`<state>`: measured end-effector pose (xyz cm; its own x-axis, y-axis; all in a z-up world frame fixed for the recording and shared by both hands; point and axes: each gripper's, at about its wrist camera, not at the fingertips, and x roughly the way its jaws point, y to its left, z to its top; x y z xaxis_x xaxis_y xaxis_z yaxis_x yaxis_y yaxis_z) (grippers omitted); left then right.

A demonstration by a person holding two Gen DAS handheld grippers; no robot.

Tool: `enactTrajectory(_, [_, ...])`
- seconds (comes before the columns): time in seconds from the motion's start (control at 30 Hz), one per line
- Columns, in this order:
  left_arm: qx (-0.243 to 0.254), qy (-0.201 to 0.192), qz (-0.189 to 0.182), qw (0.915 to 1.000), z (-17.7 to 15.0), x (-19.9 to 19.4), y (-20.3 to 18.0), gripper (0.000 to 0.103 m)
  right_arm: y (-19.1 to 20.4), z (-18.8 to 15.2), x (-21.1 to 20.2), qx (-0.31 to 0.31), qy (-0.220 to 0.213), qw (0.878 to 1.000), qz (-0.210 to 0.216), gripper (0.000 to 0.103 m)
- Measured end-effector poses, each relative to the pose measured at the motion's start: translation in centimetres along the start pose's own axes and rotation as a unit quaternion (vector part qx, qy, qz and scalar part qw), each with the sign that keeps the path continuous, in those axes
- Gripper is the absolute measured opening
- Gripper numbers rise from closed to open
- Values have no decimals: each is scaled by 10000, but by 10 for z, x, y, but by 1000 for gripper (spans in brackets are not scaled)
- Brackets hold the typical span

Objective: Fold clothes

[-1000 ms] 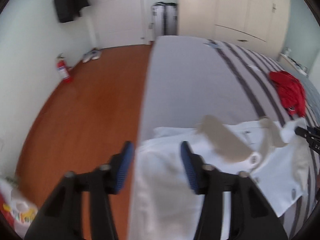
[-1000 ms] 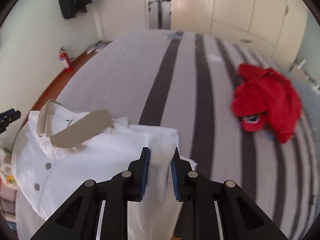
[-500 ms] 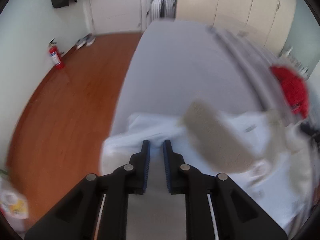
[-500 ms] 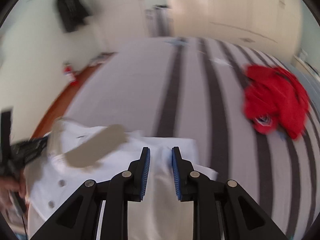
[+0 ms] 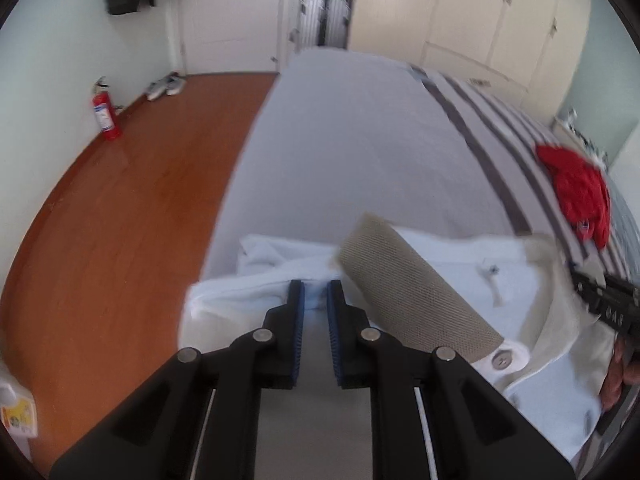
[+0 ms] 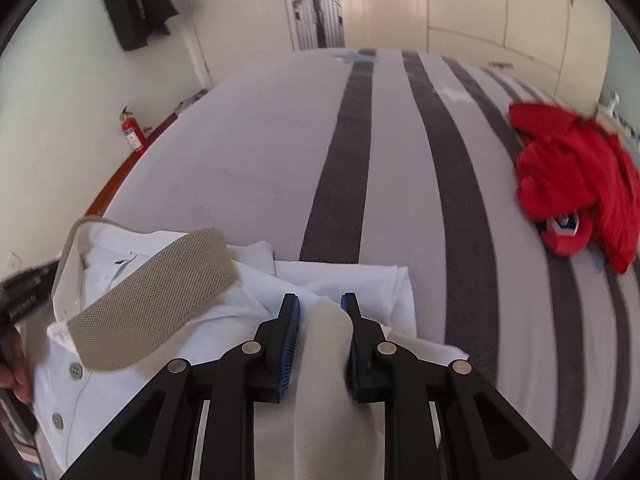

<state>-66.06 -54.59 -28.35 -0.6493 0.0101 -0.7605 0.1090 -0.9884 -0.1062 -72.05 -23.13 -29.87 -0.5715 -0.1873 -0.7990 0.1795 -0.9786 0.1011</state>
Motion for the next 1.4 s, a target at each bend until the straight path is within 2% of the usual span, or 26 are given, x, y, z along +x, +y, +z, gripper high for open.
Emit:
enactTrajectory(0.1, [86,-285,-151,9994,1,-22,-8,11,9,3,-29,-41,-396,9990,206,18])
enactTrajectory(0.17, [348,-214,-245,9989,-1,-20,-19,11,17,4,-44,-93,-586,9975,396,18])
enactTrajectory(0.27, [719,-32,-279,9970,-3,-3,-34,11,36,6,-31,-340,-448,9965,610,18])
enactTrajectory(0.4, [449,250,-266,9983,-6,19,-36,11,45,12,2,-276,-220,9979,544,18])
enactTrajectory(0.43, [503,295,-435,9974,-7,24,-35,11,43,13,11,-212,-158,9984,497,20])
enactTrajectory(0.53, [598,315,-429,9968,-9,27,-37,11,42,7,33,-266,92,9986,454,21])
enactTrajectory(0.67, [550,269,-475,9970,-2,17,-33,11,46,6,27,-335,89,9985,432,21])
enactTrajectory(0.77, [478,-22,-537,9974,-5,-9,-18,11,35,3,-2,-132,-196,9980,580,21])
enactTrajectory(0.9, [580,-341,-605,9959,-39,-63,-14,11,26,-29,-43,-225,-456,9959,745,21])
enactTrajectory(1.0, [560,-338,-813,9945,-73,-90,-22,11,33,-61,-67,-391,-505,9947,811,21])
enactTrajectory(1.13, [561,-276,-955,9935,-99,-92,-36,11,64,-98,-96,-517,-615,9918,993,21])
enactTrajectory(1.23, [572,25,-863,9946,-117,-66,-39,11,78,-115,-85,-501,-515,9930,938,21])
enactTrajectory(1.3, [564,53,-851,9948,-120,-58,-33,11,81,-123,-72,-540,-401,9941,849,21])
enactTrajectory(1.4, [481,0,-854,9952,-107,-68,-25,11,81,-125,-72,-596,-386,9943,796,20])
